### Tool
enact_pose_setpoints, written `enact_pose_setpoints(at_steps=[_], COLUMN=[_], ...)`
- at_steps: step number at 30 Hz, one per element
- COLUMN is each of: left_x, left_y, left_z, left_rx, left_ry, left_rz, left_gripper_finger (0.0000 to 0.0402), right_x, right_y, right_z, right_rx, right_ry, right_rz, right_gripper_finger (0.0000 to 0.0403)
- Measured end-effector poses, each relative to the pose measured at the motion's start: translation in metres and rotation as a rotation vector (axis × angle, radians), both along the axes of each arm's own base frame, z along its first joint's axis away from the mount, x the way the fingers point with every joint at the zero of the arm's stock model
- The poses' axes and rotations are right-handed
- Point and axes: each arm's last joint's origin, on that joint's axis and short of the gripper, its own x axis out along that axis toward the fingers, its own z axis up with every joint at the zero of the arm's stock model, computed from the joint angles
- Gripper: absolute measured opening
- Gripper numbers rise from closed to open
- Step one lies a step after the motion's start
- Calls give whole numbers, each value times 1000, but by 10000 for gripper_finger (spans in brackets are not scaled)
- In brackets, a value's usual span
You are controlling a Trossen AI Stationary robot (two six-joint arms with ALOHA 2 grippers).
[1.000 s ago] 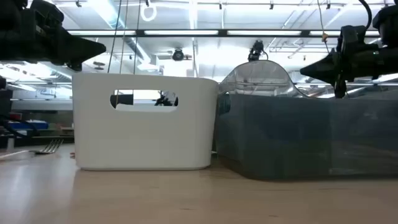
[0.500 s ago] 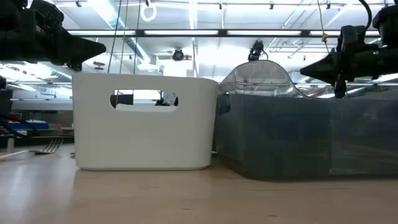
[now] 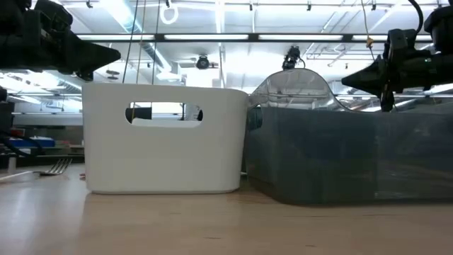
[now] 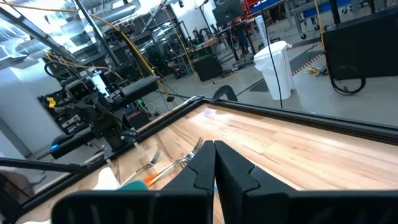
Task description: Sort silverware by color (type)
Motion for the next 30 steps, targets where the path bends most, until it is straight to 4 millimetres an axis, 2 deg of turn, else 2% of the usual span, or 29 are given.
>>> enact_pose_setpoints(at_steps=[26, 30], left_x=[0, 0], left_y=[0, 0], left_z=[0, 0], left_rx=[0, -41], left_ry=[1, -9], left_rz=[0, -5], left_gripper_finger=[50, 50], right_x=[0, 0], right_y=[0, 0], right_z=[0, 0], right_rx=[0, 0], right_ry=[0, 0], right_rz=[0, 0], right_gripper_finger=[16, 16])
